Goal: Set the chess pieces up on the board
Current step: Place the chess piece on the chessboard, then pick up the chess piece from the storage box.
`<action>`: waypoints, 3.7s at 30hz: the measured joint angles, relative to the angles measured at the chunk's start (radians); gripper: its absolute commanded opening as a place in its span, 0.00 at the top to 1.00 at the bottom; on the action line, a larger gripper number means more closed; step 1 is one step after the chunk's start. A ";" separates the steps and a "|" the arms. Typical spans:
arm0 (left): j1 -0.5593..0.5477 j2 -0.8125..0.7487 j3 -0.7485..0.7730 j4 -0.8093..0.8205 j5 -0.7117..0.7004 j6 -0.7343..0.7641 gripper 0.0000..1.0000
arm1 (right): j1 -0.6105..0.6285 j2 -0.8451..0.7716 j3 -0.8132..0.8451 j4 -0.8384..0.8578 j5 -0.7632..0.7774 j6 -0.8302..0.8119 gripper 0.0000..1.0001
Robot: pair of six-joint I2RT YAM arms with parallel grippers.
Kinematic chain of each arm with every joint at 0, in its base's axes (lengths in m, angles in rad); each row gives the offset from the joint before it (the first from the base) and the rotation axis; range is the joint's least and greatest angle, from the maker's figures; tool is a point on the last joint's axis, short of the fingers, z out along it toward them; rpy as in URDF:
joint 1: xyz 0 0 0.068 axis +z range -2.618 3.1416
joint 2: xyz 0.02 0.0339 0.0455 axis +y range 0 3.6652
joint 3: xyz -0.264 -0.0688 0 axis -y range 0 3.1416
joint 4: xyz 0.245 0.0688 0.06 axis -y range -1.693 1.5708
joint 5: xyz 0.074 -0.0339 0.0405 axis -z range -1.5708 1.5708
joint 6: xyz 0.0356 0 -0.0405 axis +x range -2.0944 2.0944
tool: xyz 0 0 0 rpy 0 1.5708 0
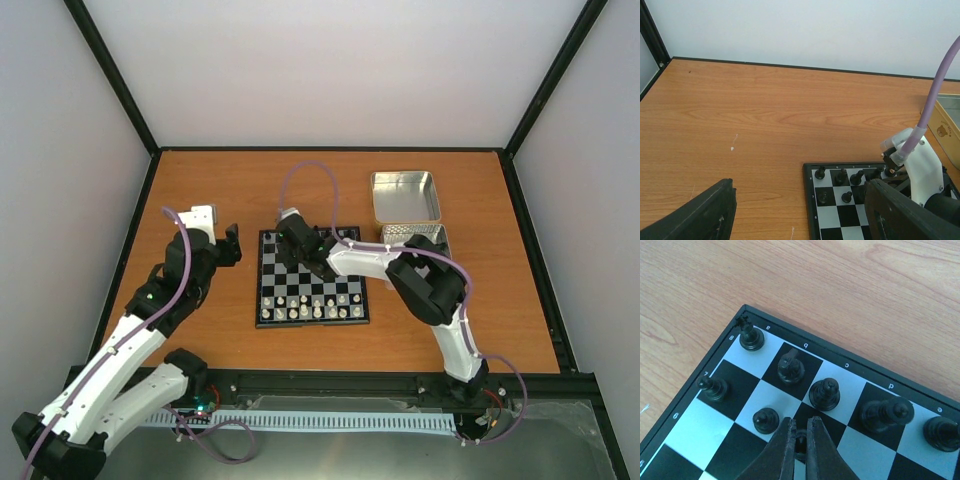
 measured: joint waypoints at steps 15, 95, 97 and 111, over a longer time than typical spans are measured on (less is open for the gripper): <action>0.000 0.005 0.000 0.000 0.003 0.000 0.29 | 0.000 0.044 0.020 0.019 0.067 0.016 0.90; 0.000 0.060 0.000 0.025 0.094 0.000 0.27 | -0.706 -0.448 -0.368 -0.456 0.195 0.117 0.53; 0.000 0.062 0.000 0.029 0.100 0.000 0.27 | -0.706 -0.452 -0.365 -0.472 0.213 0.109 0.52; 0.000 0.064 0.000 0.034 0.120 0.000 0.26 | -0.706 -0.433 -0.329 -0.476 0.204 0.330 0.58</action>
